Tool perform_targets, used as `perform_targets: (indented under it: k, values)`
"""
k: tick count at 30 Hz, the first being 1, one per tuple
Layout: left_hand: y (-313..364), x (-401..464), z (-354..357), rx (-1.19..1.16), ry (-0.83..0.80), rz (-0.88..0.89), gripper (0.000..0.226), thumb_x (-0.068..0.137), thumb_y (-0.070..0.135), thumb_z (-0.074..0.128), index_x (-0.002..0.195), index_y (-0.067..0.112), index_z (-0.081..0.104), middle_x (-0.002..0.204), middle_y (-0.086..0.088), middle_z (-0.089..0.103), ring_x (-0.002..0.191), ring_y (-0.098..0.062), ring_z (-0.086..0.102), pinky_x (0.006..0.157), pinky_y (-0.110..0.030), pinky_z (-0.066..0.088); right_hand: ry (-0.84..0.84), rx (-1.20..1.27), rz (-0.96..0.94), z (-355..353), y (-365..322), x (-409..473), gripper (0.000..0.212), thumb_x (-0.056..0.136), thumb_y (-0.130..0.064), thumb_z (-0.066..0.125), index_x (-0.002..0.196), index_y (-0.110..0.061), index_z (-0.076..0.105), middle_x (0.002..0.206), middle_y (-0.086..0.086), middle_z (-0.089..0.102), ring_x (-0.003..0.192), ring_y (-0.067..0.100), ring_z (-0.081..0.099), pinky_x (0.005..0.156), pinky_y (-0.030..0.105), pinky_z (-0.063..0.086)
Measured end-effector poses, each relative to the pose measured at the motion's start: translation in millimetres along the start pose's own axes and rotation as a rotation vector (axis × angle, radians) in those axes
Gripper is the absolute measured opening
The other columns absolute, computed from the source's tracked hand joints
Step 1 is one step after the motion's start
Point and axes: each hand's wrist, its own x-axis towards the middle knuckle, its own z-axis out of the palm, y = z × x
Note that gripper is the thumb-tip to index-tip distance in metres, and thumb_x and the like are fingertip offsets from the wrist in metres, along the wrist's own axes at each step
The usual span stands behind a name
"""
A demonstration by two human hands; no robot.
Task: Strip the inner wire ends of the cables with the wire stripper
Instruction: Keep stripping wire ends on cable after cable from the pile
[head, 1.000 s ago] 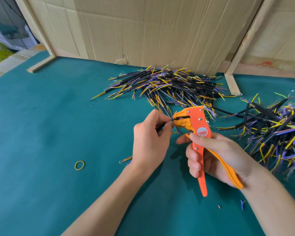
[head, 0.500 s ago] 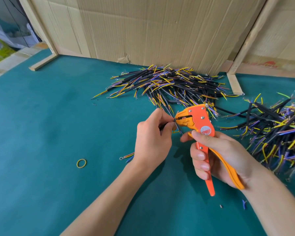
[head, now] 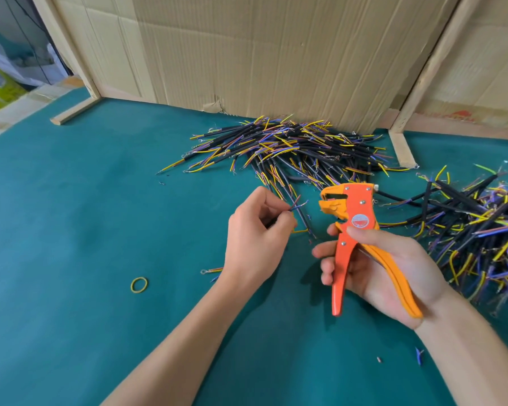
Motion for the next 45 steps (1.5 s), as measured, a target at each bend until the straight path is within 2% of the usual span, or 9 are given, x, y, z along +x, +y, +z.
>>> perform_targets:
  k: [4,7,15,20,27,32,36,40,45]
  values:
    - [0.7,4.6,-3.7,-0.169,-0.032,-0.092,0.013,0.076,0.019,0.069,0.074,0.018,0.056,0.072,-0.025,0.062,0.064,-0.023,0.048,0.059,-0.038,0.04,0.006,0.049,0.011,0.2,0.4,1.5,0.082,0.049,-0.016,0.096,0.121,0.001,0.061,0.117,0.041,0.063,0.079,0.041,0.069,0.074,0.05,0.06]
    - [-0.9,5.9,-5.9,-0.201,-0.063,-0.092,0.03,0.076,0.026,0.08,0.075,0.018,0.051,0.058,-0.003,0.05,0.058,-0.017,0.039,0.054,-0.026,0.033,-0.049,0.085,0.013,0.9,0.8,1.9,0.086,0.052,-0.004,0.089,0.131,0.006,0.056,0.126,0.041,0.059,0.085,0.044,0.069,0.081,0.053,0.059]
    - [-2.7,2.3,-3.3,0.017,0.001,0.048,0.023,0.071,0.005,0.066,0.075,0.019,0.048,0.057,0.01,0.044,0.056,-0.013,0.037,0.054,-0.024,0.035,-0.048,0.09,-0.005,-1.1,0.6,3.1,0.057,0.074,-0.002,0.067,0.131,-0.006,0.066,0.128,0.036,0.061,0.105,0.049,0.066,0.092,0.052,0.057]
    - [-4.9,-0.6,-3.8,0.182,0.009,0.104,0.023,0.071,0.009,0.069,0.075,0.024,0.052,0.071,0.016,0.059,0.056,-0.001,0.047,0.057,-0.011,0.035,-0.055,0.044,-0.036,-1.6,0.9,3.1,0.05,0.083,-0.007,0.064,0.133,-0.009,0.065,0.12,0.029,0.067,0.093,0.041,0.07,0.088,0.053,0.057]
    - [-8.5,2.3,-2.6,0.14,-0.168,0.061,0.019,0.077,0.01,0.064,0.074,0.022,0.049,0.08,0.005,0.075,0.079,-0.019,0.072,0.068,-0.039,0.053,-0.016,-0.027,-0.162,-3.3,0.9,6.4,0.056,0.079,-0.014,0.068,0.134,-0.005,0.062,0.138,0.019,0.061,0.082,0.033,0.067,0.072,0.044,0.058]
    - [-7.9,3.6,-1.7,0.106,-0.188,-0.002,0.023,0.077,0.004,0.069,0.072,0.02,0.053,0.073,0.002,0.072,0.062,-0.014,0.062,0.059,-0.033,0.043,-0.029,-0.077,-0.193,-4.8,1.7,7.5,0.052,0.081,-0.009,0.066,0.132,0.0,0.061,0.144,0.011,0.059,0.082,0.032,0.067,0.071,0.042,0.057]
    - [-4.7,4.5,-3.6,0.029,-0.174,-0.087,0.014,0.076,0.022,0.07,0.074,0.021,0.056,0.068,-0.005,0.068,0.054,-0.014,0.043,0.056,-0.028,0.035,-0.046,-0.089,-0.164,-5.2,1.5,7.1,0.047,0.083,-0.007,0.062,0.13,-0.002,0.065,0.139,0.016,0.061,0.081,0.032,0.066,0.071,0.044,0.057]
    - [-5.3,3.1,-2.9,0.005,-0.161,-0.075,0.027,0.085,0.03,0.078,0.075,0.017,0.057,0.057,0.008,0.057,0.052,-0.011,0.041,0.052,-0.021,0.035,-0.079,-0.09,-0.146,-2.9,2.5,6.5,0.05,0.083,-0.006,0.061,0.133,-0.002,0.063,0.137,0.021,0.061,0.079,0.034,0.064,0.071,0.045,0.057]
    - [-9.4,5.5,-2.3,0.063,-0.173,-0.052,0.009,0.092,0.026,0.073,0.084,0.023,0.069,0.054,0.004,0.06,0.049,-0.009,0.042,0.05,-0.016,0.033,-0.052,-0.079,-0.151,-2.8,3.7,7.8,0.051,0.083,-0.005,0.061,0.134,-0.003,0.062,0.14,0.022,0.057,0.078,0.035,0.064,0.069,0.045,0.056]
